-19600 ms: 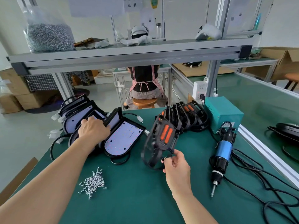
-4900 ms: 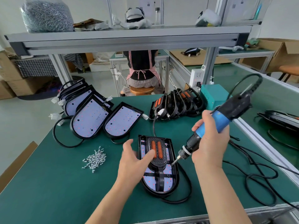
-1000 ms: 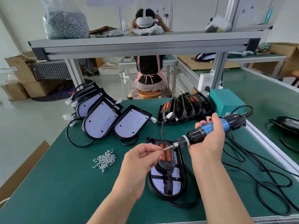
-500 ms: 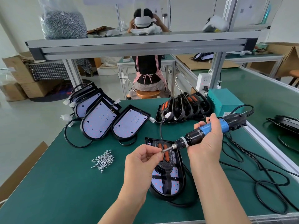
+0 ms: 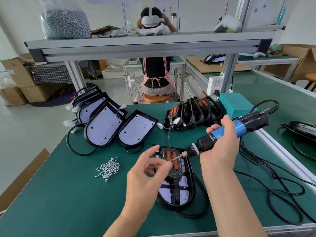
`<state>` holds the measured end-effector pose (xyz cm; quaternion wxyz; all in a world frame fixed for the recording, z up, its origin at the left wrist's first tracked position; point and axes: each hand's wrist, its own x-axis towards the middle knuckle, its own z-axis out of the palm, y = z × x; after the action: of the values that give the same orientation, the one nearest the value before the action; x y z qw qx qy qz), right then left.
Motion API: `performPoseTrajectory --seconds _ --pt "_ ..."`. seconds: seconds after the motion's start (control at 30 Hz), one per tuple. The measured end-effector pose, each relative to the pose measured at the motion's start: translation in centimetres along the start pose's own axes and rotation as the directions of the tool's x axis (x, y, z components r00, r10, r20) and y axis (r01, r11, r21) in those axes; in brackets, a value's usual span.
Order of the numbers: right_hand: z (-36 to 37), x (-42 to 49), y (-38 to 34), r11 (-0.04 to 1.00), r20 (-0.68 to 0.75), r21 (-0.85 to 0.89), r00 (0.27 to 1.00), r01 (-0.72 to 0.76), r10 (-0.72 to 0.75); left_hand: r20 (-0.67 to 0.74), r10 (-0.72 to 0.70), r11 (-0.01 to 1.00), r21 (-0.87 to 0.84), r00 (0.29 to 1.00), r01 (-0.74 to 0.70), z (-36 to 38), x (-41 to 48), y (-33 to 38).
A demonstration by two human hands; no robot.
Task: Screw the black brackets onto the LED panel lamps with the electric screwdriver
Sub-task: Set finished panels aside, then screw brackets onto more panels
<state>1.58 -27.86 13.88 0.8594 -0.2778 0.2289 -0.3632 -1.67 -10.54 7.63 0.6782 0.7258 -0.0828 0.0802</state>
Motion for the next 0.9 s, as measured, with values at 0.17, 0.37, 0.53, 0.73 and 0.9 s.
performPoseTrajectory --seconds 0.17,0.37,0.53,0.73,0.9 --pt "0.3 -0.5 0.6 0.996 0.086 -0.029 0.993 0.081 -0.078 -0.133 -0.275 0.959 0.038 0.952 0.282 -1.1 2.9 -1.3" --pt "0.2 -2.3 2.6 0.968 0.288 -0.154 0.946 0.198 -0.148 0.153 -0.499 0.853 0.264 0.853 0.451 0.2 5.3 -2.8" --pt "0.4 -3.1 3.4 0.950 0.390 -0.175 0.904 0.259 -0.175 0.181 -0.493 0.867 0.179 0.851 0.464 0.1 5.6 -3.5" --pt "0.4 -3.7 4.1 0.951 0.413 -0.179 0.897 0.250 -0.158 0.188 -0.482 0.873 0.190 0.856 0.450 0.2 5.5 -3.6" --pt "0.5 -3.9 4.5 0.943 0.439 -0.203 0.885 0.263 -0.153 0.188 -0.485 0.872 0.185 0.854 0.454 0.3 5.4 -3.3"
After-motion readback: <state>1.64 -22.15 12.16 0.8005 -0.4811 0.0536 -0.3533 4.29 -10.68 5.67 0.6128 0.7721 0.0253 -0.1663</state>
